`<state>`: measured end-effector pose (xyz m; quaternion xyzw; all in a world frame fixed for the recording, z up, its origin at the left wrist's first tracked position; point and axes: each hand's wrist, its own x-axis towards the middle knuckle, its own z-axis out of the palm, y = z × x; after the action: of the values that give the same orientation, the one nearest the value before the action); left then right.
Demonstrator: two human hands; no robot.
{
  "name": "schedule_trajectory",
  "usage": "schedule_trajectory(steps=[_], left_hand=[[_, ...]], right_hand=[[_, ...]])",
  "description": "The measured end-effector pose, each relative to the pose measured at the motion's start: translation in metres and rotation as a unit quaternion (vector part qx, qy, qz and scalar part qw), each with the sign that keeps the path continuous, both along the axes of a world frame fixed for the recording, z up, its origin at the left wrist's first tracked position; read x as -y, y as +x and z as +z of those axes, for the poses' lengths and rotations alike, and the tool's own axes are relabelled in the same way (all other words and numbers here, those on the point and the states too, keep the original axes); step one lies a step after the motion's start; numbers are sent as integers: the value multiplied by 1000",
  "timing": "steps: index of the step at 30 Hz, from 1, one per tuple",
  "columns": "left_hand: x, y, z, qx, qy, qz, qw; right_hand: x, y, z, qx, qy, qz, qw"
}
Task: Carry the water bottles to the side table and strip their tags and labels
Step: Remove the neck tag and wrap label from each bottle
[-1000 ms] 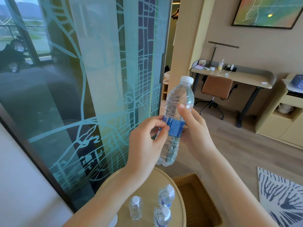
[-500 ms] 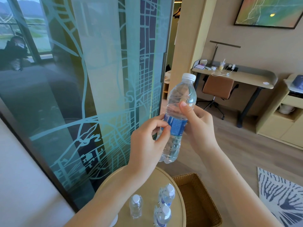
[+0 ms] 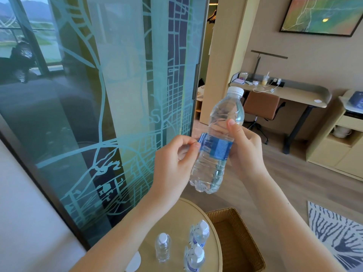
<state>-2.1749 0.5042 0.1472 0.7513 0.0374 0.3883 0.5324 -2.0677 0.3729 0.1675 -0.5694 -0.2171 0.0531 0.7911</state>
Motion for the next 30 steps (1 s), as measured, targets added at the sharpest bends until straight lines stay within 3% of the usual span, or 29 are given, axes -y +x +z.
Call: schedule_trajectory(steps=[12, 26, 28, 30], left_hand=[[-24, 11, -2, -53, -127, -2, 990], [-51, 17, -6, -136, -357, -96, 919], [-48, 12, -4, -119, -337, -72, 931], [-40, 3, -4, -103, -214, -23, 971]], right_hand=[[11, 2, 9, -8, -3, 12, 1000], [10, -4, 6, -4, -24, 13, 1000], [10, -4, 6, -6, -26, 7, 1000], [9, -4, 7, -8, -19, 9, 1000]])
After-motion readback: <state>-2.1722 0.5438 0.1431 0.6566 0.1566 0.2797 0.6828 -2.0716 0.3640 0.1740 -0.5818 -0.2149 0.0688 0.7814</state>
